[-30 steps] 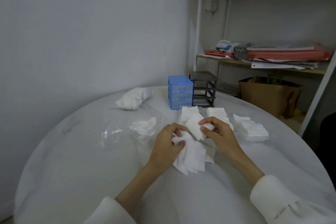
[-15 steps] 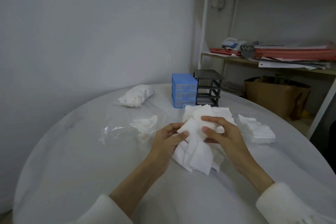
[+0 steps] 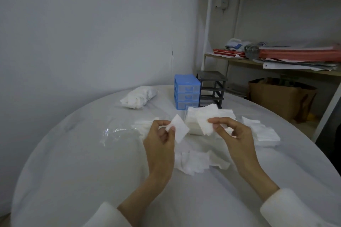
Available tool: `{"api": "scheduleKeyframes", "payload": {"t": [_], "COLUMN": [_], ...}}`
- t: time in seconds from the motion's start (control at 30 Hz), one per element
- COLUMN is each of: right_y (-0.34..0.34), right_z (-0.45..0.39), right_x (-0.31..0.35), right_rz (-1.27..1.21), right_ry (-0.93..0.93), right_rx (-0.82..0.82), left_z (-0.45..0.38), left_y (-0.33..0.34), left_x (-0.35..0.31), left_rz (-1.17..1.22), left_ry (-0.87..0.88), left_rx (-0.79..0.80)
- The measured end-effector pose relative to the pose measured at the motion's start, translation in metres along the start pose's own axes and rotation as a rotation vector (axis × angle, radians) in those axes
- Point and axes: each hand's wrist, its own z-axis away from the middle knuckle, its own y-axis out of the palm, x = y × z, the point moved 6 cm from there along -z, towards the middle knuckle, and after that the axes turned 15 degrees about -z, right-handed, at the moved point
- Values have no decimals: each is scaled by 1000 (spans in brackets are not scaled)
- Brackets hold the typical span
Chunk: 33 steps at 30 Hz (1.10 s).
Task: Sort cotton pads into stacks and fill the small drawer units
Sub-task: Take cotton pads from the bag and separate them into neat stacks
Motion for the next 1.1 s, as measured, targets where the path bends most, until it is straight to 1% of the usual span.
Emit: {"api": "scheduleKeyframes", "payload": {"t": [0.03,0.1,0.17,0.3,0.4,0.47,0.6,0.83,0.97,1.1], "right_y": [-1,0,6,23,27,25,20,22,25,26], "right_z": [0,-1,0,6,9,9,6,11,13,15], "right_x": [3,8,9,3,-1,-2,-4,-7,-6,-8], "right_rz": [-21,-144,-246,-209,-140,-98,-14,-19,-76,-24], "right_ry": [-17,-10,33,105,93,74,54,102,121,116], "right_rx": [-11,2,61,231,256,243,224,247,259,263], "left_z": [3,5,4,7,10,11,11,8,8,7], "left_y": [-1,0,5,20,24,25,25,25,25,23], "left_x": [-3,-5,-2,10,11,9,10,15,17,18], "left_rz": [-24,-15,30,264,397,436,452,468,471,476], "left_ry": [21,16,-36,-251,-375,-418,-471,-481,-474,-488], "left_rx": [-20,-12,62,268,346,372,366,358,342,326]}}
